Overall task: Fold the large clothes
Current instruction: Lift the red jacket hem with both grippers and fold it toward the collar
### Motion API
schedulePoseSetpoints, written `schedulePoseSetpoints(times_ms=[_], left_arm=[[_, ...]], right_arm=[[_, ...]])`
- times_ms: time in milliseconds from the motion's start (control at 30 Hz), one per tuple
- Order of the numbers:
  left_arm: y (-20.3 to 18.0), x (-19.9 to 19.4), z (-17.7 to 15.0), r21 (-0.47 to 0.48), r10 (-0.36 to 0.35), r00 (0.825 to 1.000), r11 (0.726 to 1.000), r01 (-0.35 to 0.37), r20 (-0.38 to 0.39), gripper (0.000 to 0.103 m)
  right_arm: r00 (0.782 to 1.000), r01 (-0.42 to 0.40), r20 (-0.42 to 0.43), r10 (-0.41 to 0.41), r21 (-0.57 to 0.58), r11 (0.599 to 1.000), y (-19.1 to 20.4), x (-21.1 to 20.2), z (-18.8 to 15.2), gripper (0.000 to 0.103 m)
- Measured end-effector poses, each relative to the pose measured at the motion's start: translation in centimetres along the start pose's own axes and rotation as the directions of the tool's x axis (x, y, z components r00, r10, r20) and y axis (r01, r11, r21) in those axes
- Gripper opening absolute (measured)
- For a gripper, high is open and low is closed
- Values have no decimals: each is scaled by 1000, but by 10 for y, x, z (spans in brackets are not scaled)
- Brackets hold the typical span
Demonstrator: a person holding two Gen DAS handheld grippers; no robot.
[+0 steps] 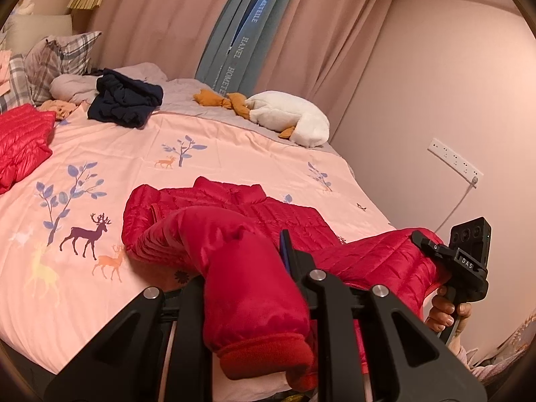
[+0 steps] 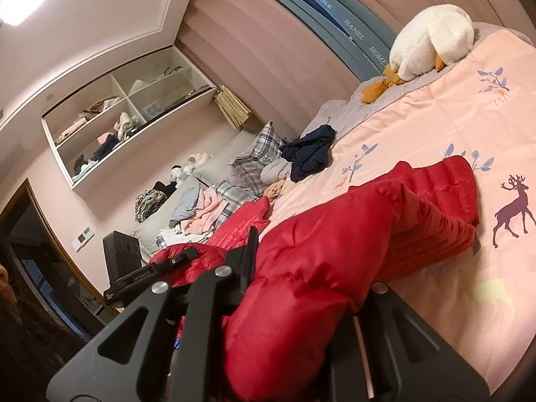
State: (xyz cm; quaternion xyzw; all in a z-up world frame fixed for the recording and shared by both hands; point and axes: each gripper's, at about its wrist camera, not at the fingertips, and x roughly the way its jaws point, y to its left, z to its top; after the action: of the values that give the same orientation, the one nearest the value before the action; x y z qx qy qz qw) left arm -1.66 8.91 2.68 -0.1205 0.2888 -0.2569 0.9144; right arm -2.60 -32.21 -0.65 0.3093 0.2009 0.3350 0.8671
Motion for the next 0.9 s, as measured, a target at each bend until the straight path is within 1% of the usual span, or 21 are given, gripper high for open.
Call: schedulePoseSetpoints(times_ms=[167,267,333,467,900], left_arm=[[6,9,2,-20,28,1000,999,-28,-4,18],[9,13,3,-23,68,998,997,-68,6,19],[13,16,5,-36,69,998,997,-69,6,19],[19,22,7,-49,82,997,995,-81,2,19],[28,37,18,-54,117,993,992,-116,7,19]], right_arm=[[999,35,12,-35,10,999,-8,6,4,14],[999,46,23,-46,18,999,-13,10,8,14],[999,42,23,-43,31,999,-15,13,11,14],[998,61,24,-61,28,998,-20,21,15,14],[993,107,44,-108,29,994,-30,36,29,14]])
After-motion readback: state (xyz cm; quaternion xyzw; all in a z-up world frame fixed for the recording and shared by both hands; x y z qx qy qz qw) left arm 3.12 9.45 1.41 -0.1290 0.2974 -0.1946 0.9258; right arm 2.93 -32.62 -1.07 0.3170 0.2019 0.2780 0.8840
